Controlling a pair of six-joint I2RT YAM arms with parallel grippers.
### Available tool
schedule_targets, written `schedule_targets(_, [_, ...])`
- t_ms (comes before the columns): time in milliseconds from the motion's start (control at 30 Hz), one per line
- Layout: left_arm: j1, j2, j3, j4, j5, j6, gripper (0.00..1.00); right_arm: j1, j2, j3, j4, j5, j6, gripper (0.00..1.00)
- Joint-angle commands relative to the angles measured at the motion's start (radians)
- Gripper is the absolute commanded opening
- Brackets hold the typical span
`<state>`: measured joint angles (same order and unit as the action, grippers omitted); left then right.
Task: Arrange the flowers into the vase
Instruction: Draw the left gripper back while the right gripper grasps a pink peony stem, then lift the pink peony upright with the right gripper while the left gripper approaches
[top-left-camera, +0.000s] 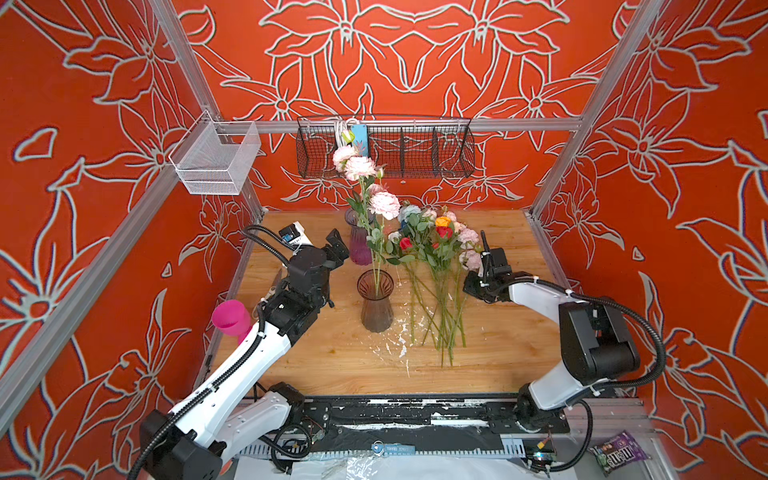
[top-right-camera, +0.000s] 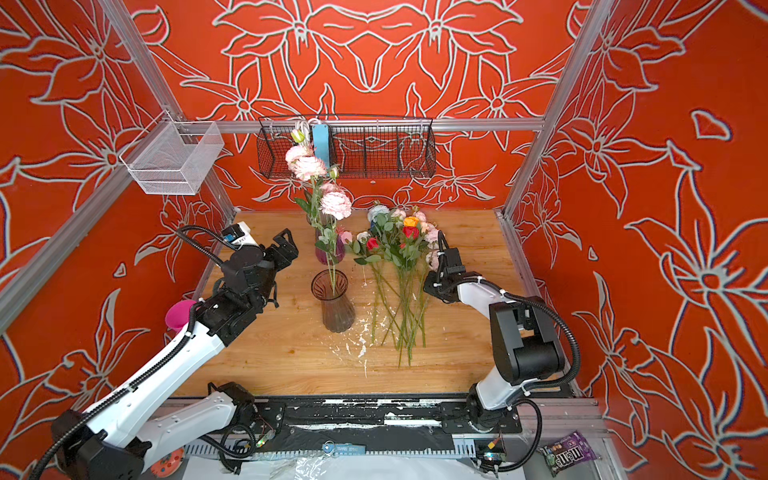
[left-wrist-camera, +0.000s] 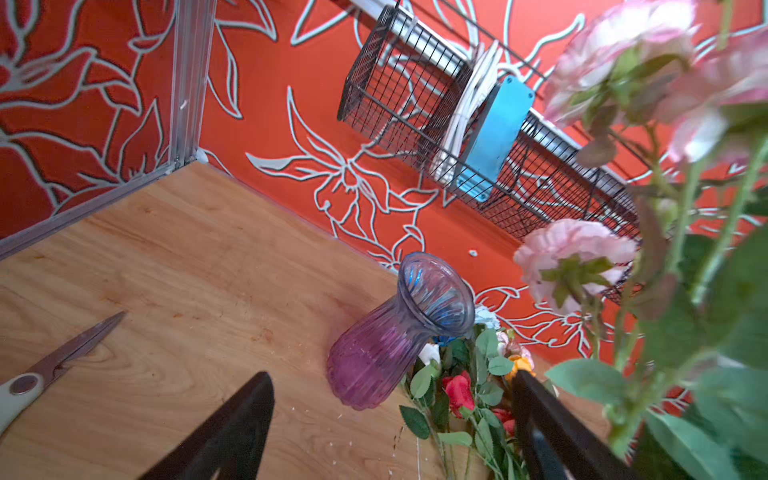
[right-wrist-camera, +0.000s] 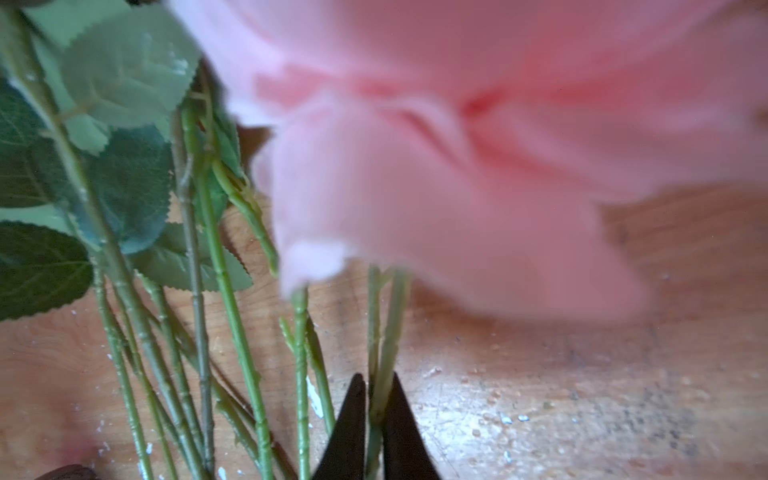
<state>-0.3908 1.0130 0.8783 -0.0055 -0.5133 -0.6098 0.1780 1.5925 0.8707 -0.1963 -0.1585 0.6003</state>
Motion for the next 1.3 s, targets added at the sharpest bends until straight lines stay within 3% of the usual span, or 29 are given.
schedule_targets(0, [0.057,-0.016,-0.04,-0.012,0.092,-0.1,0.89,-0.002,-0.071,0.03,0.001,0.006,-0.011,0.06])
schedule_targets(200, [0.141,-0.088,-0.065,0.029,0.188,-0.123,0.83,0.0,-0.261,0.025,-0.059,0.139,-0.046,0.04])
schedule_targets(400, [0.204,-0.147,-0.082,0.124,0.403,-0.128,0.77,0.001,-0.46,-0.007,-0.054,0.198,-0.106,0.04])
schedule_targets(500, [0.204,-0.165,-0.085,0.183,0.49,-0.097,0.77,0.001,-0.544,0.003,-0.061,0.176,-0.137,0.04])
schedule_targets(600, [0.204,-0.159,-0.079,0.266,0.662,-0.077,0.72,0.01,-0.655,-0.001,-0.016,0.133,-0.134,0.04])
schedule_targets(633, [0.203,-0.149,-0.06,0.267,0.721,-0.065,0.65,0.014,-0.698,-0.009,0.013,0.114,-0.121,0.04])
schedule_targets(700, [0.199,-0.117,0.004,0.224,0.831,-0.049,0.65,0.021,-0.758,-0.015,0.061,0.066,-0.104,0.04])
schedule_targets(833, [0.157,-0.079,0.097,0.164,0.98,0.021,0.64,0.035,-0.831,-0.023,0.154,-0.035,-0.075,0.04])
schedule_targets(1033, [0.027,-0.136,0.087,0.203,1.057,0.149,0.63,0.061,-0.864,-0.032,0.309,-0.075,-0.007,0.04])
schedule_targets(1267, [-0.107,-0.067,0.131,0.145,1.191,0.245,0.63,0.166,-0.803,0.036,0.419,-0.092,0.03,0.04])
